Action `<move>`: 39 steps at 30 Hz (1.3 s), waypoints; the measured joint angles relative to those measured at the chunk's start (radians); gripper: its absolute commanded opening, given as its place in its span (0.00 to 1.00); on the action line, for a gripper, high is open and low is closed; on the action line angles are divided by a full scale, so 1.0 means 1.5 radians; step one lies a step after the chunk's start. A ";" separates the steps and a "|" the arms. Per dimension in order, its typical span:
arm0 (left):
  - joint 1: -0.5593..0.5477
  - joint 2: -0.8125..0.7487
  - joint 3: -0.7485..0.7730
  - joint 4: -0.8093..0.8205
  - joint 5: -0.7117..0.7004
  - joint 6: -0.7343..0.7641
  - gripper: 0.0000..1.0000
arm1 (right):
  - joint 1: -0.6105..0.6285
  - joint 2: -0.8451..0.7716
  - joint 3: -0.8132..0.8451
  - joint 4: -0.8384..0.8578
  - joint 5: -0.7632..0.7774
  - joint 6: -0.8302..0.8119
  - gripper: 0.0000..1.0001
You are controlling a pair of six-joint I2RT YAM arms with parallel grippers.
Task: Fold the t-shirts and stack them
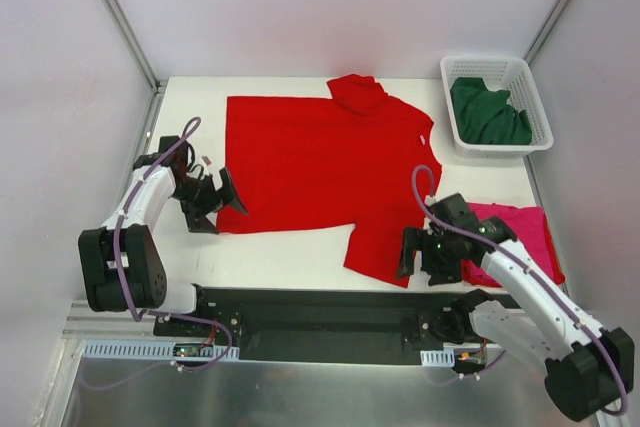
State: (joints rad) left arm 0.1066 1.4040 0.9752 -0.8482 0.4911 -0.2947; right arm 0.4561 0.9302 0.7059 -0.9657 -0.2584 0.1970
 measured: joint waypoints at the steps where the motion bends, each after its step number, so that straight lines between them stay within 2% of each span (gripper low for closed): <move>1: 0.000 -0.004 -0.010 -0.001 0.002 0.000 0.99 | 0.001 -0.025 -0.032 0.007 -0.002 0.022 0.96; 4: 0.000 -0.021 -0.038 0.002 0.007 -0.001 0.99 | 0.004 -0.091 -0.122 0.025 -0.008 0.080 0.96; 7: 0.000 -0.039 -0.060 0.006 0.019 -0.003 0.99 | 0.004 -0.114 -0.171 0.042 -0.011 0.116 0.96; 15: 0.000 -0.083 -0.111 0.043 0.064 -0.015 0.99 | 0.009 -0.147 -0.286 0.212 -0.040 0.230 0.96; 18: 0.000 -0.095 -0.111 0.056 0.083 -0.020 0.99 | 0.012 -0.148 -0.290 0.233 -0.041 0.253 0.99; 23: 0.000 -0.099 -0.111 0.072 0.113 -0.024 0.99 | 0.015 -0.147 -0.287 0.235 -0.031 0.273 0.97; 29: 0.000 -0.105 -0.111 0.079 0.136 -0.027 0.99 | 0.017 -0.157 -0.244 0.191 0.021 0.279 0.96; 34: 0.000 -0.116 -0.121 0.087 0.141 -0.031 0.99 | 0.013 -0.209 -0.198 0.218 0.064 0.287 0.96; 39: 0.000 -0.122 -0.125 0.089 0.142 -0.036 0.99 | 0.006 -0.293 -0.242 0.264 0.045 0.334 0.96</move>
State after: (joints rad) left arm 0.1066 1.2205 0.7879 -0.7147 0.7036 -0.3481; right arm 0.4656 0.4908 0.3431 -0.5701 -0.1913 0.6987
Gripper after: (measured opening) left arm 0.993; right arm 0.960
